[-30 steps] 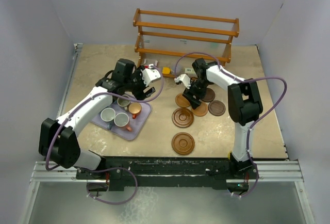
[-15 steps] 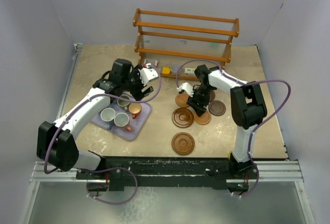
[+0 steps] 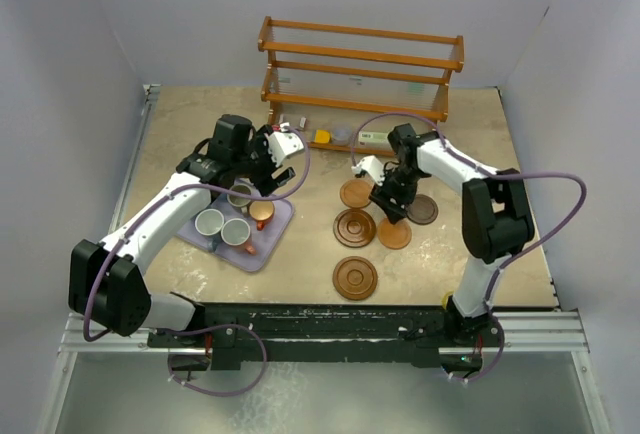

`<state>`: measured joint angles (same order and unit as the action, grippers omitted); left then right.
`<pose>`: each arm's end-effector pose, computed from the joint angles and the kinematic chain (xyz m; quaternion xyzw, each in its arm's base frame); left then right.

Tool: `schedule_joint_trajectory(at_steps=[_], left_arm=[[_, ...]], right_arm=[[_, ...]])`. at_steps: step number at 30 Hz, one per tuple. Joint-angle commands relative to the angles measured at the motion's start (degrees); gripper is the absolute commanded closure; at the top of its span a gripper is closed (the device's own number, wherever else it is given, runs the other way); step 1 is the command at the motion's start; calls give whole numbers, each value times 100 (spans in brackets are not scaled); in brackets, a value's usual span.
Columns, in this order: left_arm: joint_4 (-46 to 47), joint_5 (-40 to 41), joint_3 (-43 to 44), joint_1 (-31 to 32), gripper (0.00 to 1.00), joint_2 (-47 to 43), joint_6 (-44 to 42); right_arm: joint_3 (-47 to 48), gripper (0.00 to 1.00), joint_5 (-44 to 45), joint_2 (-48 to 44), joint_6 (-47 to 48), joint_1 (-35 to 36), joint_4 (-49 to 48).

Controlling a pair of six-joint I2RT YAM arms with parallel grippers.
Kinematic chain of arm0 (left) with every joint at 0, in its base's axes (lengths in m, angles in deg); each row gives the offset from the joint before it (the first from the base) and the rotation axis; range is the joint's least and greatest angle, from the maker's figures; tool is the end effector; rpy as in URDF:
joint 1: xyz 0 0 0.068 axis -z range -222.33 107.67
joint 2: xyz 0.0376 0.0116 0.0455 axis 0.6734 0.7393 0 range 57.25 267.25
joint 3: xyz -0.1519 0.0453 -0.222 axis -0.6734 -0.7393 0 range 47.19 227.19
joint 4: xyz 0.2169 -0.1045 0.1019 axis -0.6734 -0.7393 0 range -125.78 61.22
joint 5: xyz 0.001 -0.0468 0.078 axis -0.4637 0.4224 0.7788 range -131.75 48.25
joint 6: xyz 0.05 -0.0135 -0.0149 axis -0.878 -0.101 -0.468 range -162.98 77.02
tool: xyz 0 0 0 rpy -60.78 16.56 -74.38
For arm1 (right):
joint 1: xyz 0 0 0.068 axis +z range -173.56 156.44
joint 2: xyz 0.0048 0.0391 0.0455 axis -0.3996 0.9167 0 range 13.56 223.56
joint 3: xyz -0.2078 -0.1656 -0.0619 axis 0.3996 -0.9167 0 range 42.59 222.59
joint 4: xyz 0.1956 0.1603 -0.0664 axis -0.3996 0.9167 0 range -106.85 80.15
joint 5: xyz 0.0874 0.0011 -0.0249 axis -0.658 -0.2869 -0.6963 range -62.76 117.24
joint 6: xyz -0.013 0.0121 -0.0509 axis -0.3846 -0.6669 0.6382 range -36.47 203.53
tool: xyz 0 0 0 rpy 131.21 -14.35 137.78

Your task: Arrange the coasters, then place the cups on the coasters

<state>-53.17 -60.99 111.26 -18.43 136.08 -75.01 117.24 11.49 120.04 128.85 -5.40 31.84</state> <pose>0.2737 -0.1341 0.3002 0.4809 0.7528 -0.1205 0.4330 0.3320 0.1190 0.1818 -0.5289 0.8336 0.1134 0.1117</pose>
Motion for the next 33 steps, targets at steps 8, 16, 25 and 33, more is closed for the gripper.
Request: schedule_joint_trajectory(at_steps=[8,16,25,33], left_arm=[[330,-35,-56,-77,24,-268,117],[347,-9,-93,-86,24,-289,94],[354,0,-114,-93,24,-286,69],[344,6,-135,-94,24,-315,48]], right_arm=[[562,23,435,-308,-1251,-835,-863],[1084,9,725,318,-1501,-945,-1050],[1671,1,435,848,-1554,-949,-767],[2131,7,163,1315,-1368,-952,-261]])
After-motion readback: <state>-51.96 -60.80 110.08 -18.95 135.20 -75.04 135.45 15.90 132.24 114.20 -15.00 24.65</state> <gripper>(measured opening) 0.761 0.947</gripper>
